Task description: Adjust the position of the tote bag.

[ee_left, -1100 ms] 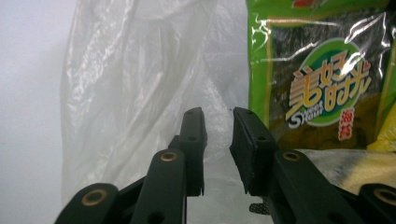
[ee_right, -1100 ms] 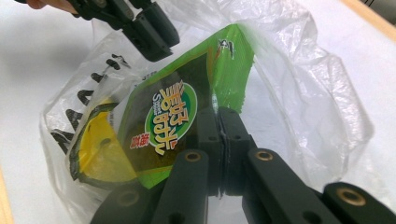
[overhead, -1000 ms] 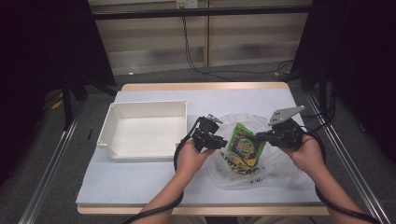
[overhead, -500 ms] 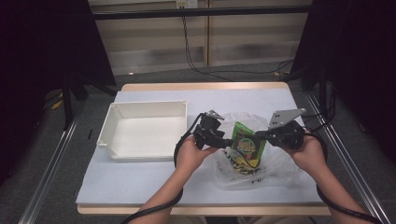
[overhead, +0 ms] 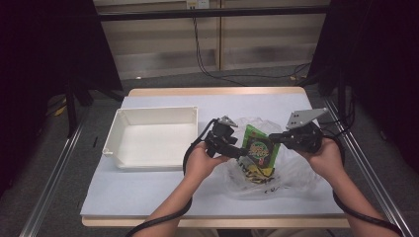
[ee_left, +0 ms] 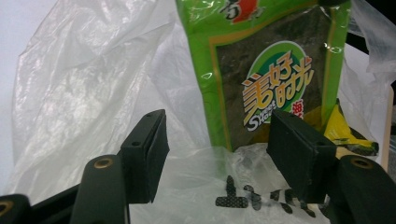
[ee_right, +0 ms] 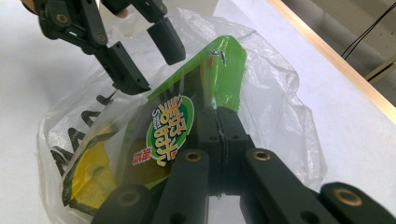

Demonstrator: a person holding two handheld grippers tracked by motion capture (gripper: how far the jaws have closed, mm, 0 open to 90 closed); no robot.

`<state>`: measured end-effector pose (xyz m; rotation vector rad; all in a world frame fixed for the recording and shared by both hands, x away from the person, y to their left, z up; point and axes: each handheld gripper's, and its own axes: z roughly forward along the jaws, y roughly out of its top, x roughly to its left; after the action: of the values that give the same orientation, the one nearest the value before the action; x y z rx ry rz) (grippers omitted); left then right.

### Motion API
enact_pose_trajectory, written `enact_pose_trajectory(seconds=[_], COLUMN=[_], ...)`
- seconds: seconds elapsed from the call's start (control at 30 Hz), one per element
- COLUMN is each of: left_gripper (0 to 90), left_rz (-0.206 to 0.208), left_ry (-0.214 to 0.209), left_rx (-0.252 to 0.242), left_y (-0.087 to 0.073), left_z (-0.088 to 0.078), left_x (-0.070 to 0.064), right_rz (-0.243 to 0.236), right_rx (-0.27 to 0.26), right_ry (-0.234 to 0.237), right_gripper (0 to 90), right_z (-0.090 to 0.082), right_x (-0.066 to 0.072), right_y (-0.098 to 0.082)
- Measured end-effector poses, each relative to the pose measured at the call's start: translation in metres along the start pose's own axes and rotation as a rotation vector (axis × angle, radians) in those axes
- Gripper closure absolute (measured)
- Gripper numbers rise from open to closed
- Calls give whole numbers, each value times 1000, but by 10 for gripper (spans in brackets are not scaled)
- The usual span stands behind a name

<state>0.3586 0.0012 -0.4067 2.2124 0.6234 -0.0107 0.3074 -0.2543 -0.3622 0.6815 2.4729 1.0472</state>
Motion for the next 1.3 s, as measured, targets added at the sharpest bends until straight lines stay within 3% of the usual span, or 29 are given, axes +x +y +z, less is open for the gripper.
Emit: enact_pose_trajectory(seconds=[0.37, 0.53, 0.7, 1.03, 1.07, 1.17, 1.3], left_gripper=[334, 343, 329, 349, 370, 388, 450], left_rz=[25, 25, 73, 42, 67, 131, 124], left_ry=[0, -35, -39, -110, -117, -79, -77], left_rx=[8, 13, 27, -1, 17, 62, 65], left_y=[10, 15, 18, 18, 18, 17, 17], left_z=[-2, 3, 8, 12, 11, 10, 5], left_x=[3, 4, 3, 5, 4, 0, 0], right_rz=[-32, -53, -73, -93, -97, -96, -102], right_rx=[-17, -19, -20, -27, -29, -27, -34], right_ry=[-2, 0, 2, 14, 13, 9, 5], right_gripper=[900, 900, 900, 900, 899, 896, 890], right_z=[-2, -2, 0, 2, 4, 7, 7], right_x=[0, 0, 2, 4, 4, 4, 4], right_y=[2, 0, -1, 0, 0, 0, 2])
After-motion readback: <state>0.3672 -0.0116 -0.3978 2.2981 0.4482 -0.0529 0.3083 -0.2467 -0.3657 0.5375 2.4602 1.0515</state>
